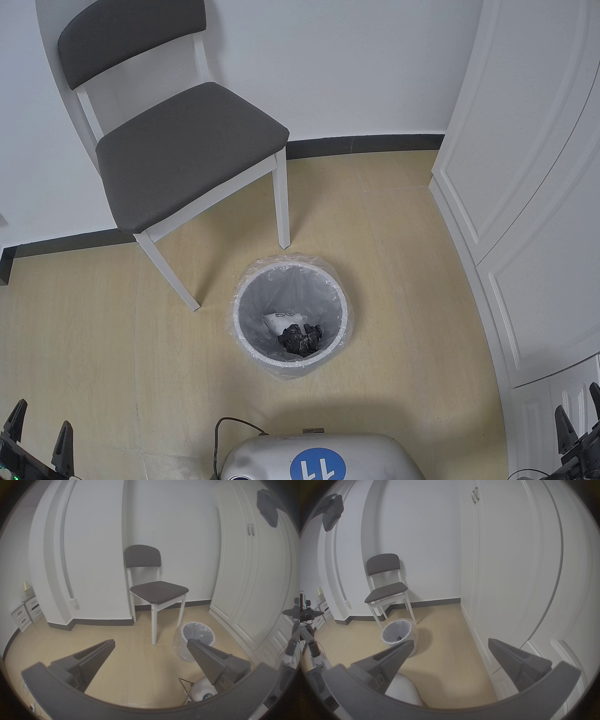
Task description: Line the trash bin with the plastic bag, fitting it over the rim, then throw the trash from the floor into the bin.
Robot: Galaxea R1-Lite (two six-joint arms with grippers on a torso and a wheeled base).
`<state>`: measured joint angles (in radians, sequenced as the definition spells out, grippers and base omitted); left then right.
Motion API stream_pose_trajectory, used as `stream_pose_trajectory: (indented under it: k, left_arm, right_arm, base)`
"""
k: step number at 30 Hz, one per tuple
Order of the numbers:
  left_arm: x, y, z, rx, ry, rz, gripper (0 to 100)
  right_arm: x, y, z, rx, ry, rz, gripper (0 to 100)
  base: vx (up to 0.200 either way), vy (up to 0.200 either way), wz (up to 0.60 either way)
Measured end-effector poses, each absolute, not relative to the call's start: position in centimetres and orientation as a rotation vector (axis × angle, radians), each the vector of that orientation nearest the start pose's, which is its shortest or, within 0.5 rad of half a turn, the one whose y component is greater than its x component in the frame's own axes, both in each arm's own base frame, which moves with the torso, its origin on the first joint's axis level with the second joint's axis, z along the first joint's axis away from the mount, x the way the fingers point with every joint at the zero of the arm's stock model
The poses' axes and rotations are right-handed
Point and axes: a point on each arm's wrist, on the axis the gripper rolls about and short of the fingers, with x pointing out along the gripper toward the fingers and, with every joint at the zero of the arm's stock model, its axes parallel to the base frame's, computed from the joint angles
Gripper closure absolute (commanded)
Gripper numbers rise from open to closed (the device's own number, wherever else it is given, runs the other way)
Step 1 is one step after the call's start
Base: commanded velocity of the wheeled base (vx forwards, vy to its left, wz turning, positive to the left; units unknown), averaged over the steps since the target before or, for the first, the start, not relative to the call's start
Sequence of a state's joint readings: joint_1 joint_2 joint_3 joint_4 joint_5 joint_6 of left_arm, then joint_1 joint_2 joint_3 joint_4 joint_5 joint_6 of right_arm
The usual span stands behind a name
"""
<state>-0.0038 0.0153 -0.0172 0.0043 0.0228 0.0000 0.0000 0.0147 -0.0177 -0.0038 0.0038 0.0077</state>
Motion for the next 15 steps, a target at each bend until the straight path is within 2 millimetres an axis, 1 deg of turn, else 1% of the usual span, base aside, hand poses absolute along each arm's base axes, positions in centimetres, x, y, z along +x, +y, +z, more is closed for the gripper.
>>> stream_pose_trajectory:
  k: [9, 15]
  left_arm:
    - [-2.29, 0.06, 8.05, -0.03, -0.001, 0.019, 0]
    - [-2.3, 0.07, 8.06, -0.008, -0.002, 0.028, 0]
  right_arm:
    - [-2.3, 0.01, 8.11, 0.008, -0.007, 0.004, 0]
    - [-2.3, 0.01, 8.11, 0.008, -0.007, 0.004, 0]
  base:
    - [0.0, 0.0, 0.0]
    - [0.0, 0.0, 0.0]
